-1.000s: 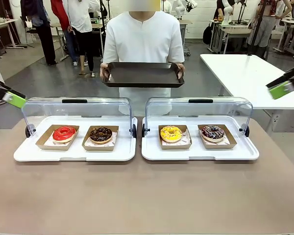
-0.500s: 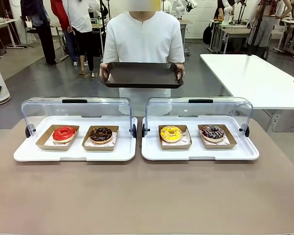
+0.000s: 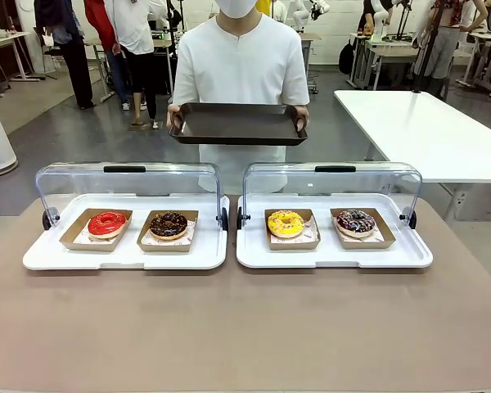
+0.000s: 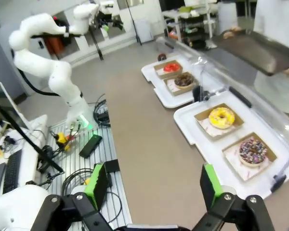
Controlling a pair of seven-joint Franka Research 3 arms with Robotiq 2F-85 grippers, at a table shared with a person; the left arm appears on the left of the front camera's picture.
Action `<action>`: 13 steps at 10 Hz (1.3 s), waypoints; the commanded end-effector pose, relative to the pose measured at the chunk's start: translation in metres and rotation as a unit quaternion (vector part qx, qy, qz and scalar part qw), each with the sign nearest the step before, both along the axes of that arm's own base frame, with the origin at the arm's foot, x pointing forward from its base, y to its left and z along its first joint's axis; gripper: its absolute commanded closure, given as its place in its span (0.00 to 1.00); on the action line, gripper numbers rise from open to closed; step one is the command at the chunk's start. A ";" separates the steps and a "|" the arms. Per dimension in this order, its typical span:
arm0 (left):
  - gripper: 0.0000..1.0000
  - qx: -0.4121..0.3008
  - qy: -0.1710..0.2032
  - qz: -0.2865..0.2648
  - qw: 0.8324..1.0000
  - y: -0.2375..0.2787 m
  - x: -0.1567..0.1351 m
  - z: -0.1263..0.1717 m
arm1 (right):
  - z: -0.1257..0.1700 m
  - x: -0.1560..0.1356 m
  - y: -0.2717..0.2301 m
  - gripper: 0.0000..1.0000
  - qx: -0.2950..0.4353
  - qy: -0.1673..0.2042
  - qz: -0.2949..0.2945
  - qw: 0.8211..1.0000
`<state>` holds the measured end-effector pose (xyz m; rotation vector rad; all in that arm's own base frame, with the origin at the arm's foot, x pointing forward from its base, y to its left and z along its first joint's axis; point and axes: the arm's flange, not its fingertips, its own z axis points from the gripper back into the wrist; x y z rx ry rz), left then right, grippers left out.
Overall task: Provide the desired donut to the person.
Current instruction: Pick up and lift the Paper togo box containing the Donut pointed at by the person.
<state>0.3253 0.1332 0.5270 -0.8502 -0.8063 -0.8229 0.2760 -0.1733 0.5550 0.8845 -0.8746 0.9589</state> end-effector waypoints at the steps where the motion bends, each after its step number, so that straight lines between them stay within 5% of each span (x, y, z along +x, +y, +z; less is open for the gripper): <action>1: 0.00 -0.008 -0.009 -0.027 1.000 0.008 -0.003 0.007 | 0.008 -0.006 -0.007 0.00 0.004 -0.014 0.001 1.000; 5: 0.00 0.039 -0.009 -0.056 0.998 0.015 -0.018 0.020 | 0.020 -0.020 -0.019 0.00 -0.057 0.007 -0.014 0.998; 8: 0.00 0.017 -0.048 -0.082 0.995 0.015 -0.018 0.015 | 0.018 -0.022 -0.023 0.00 -0.032 -0.011 0.006 0.999; 13: 0.00 0.024 -0.042 -0.088 0.995 0.014 -0.011 0.009 | 0.013 -0.018 -0.019 0.00 -0.054 -0.001 0.014 0.998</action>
